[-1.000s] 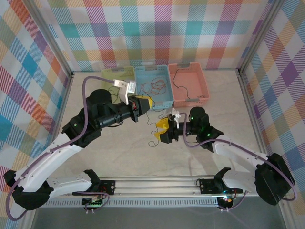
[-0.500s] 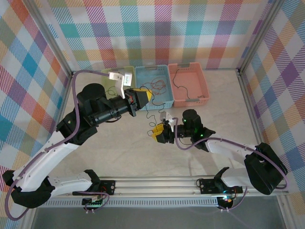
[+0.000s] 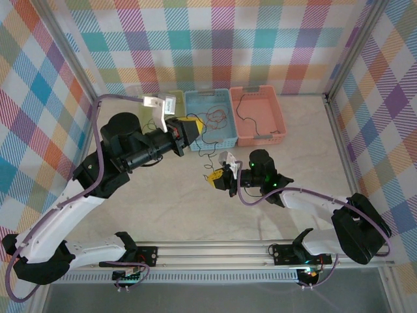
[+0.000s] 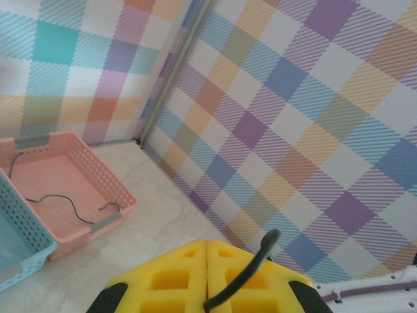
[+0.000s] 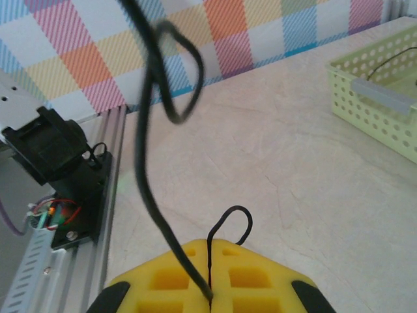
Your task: Untangle the cables
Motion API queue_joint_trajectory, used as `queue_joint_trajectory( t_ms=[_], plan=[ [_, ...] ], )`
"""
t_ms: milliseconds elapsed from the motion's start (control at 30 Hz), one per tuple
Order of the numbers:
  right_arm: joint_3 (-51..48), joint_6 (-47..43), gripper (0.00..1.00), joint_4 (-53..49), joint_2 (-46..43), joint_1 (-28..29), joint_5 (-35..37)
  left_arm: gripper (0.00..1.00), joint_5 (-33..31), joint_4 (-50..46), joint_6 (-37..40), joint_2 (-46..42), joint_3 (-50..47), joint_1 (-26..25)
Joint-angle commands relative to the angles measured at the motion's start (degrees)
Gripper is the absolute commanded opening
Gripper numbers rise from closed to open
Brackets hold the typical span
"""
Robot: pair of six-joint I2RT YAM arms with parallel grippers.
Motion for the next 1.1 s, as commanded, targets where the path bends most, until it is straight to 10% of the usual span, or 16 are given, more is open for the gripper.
queue_joint_trajectory(
  t_ms=[0, 333, 433, 567, 1067],
  plan=[
    [-1.4, -2.5, 0.01, 0.6, 2.0, 0.3, 3.7, 0.0, -5.5, -0.7, 2.7, -1.3, 3.0, -0.3],
    [-1.5, -2.6, 0.08, -1.6, 3.7, 0.2, 11.9, 0.0, -22.2, -2.3, 9.2, -2.0, 5.5, 0.4],
    [-1.6, -1.9, 0.41, -1.1, 3.8, 0.2, 13.0, 0.0, -25.9, -2.1, 11.0, -1.1, 6.0, 0.9],
    [-2.8, -1.1, 0.56, 0.1, 2.7, 0.2, 17.3, 0.0, -29.7, -2.3, 12.4, 0.6, 6.8, 2.9],
    [-2.6, -0.8, 0.59, -1.5, 2.5, 0.2, 18.6, 0.0, -17.6, -5.7, 6.3, 21.4, 21.9, 27.9]
  ],
)
